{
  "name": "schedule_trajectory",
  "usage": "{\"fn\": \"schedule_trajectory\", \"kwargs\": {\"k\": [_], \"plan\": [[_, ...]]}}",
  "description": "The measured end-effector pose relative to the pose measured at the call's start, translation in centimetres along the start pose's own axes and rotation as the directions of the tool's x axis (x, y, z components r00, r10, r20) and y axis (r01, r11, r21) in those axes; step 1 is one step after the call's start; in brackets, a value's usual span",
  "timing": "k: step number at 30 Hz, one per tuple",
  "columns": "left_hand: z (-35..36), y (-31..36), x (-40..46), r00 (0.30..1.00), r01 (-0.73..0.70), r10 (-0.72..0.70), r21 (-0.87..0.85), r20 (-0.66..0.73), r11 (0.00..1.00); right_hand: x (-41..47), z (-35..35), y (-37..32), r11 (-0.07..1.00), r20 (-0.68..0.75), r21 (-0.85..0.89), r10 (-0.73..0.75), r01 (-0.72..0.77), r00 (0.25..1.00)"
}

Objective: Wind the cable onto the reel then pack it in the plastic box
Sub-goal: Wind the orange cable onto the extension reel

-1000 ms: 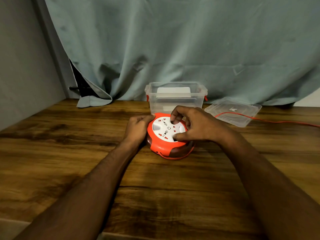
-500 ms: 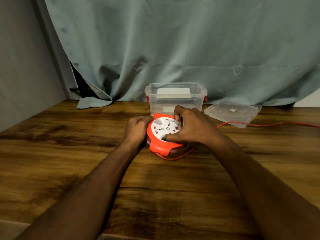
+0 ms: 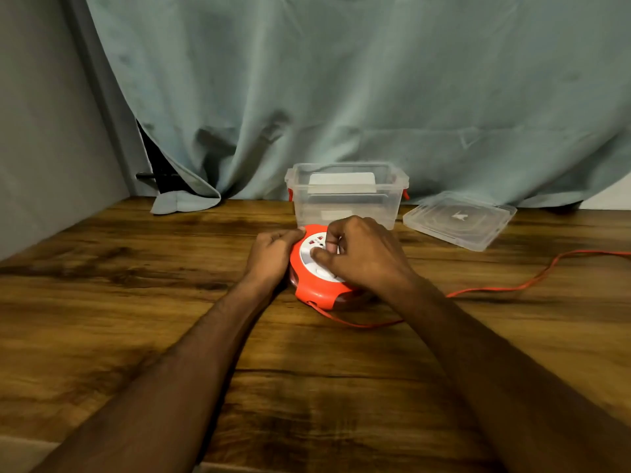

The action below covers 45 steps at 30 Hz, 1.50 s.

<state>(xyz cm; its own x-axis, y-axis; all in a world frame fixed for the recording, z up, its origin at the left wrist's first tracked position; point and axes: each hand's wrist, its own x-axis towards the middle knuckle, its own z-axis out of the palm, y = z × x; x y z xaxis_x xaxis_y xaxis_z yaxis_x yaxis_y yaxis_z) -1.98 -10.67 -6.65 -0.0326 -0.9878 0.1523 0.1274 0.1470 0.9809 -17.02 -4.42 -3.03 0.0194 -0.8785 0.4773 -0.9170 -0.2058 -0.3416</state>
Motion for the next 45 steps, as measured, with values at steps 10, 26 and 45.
{"fn": "schedule_trajectory", "kwargs": {"k": [10,26,45], "plan": [[0.0,-0.2,0.1,1.0,0.021,-0.022,0.028,0.02,0.999,0.5,-3.7,3.0,0.988,0.236,0.047,-0.154,0.147,0.959],[0.4,-0.2,-0.1,0.998,0.033,-0.034,0.015,0.043,0.999,0.5,-3.8,3.3,0.988,0.278,-0.028,-0.135,0.149,0.951],[0.1,-0.1,0.0,0.999,0.023,-0.023,0.027,0.029,0.999,-0.2,-1.0,0.8,0.995,0.06,-0.05,-0.078,0.081,0.995]]}}
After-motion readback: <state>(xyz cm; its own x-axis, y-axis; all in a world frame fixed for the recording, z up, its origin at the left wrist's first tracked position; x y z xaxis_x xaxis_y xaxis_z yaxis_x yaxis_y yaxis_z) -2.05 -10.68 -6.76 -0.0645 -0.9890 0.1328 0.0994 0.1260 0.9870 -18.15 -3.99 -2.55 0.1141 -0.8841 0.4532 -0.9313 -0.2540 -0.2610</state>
